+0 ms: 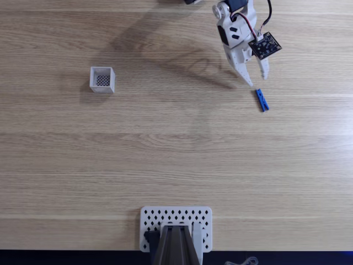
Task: Grasp a peg and put it in the crate.
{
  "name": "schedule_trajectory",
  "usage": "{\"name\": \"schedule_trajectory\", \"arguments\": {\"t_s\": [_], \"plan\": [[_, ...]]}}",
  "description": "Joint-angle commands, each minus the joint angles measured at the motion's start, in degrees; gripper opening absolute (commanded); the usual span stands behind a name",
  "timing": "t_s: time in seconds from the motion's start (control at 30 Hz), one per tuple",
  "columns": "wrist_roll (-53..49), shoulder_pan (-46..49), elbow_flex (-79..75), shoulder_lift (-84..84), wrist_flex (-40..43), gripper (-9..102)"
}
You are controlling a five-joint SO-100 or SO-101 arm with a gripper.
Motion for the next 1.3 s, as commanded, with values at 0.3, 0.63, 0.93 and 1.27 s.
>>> {"name": "schedule_trajectory", "arguments": {"t_s": [0.3,0.63,0.93,1.27], "plan": [[5.3,-0.8,-12.6,-7.0,-1.6,20],[5.3,-0.8,-17.7,-13.4,-1.6,20],[5.3,-0.8,-20.3,-18.3,-1.6,19],[5.2,-0.5,-14.6,-15.3,-1.6,0]]}}
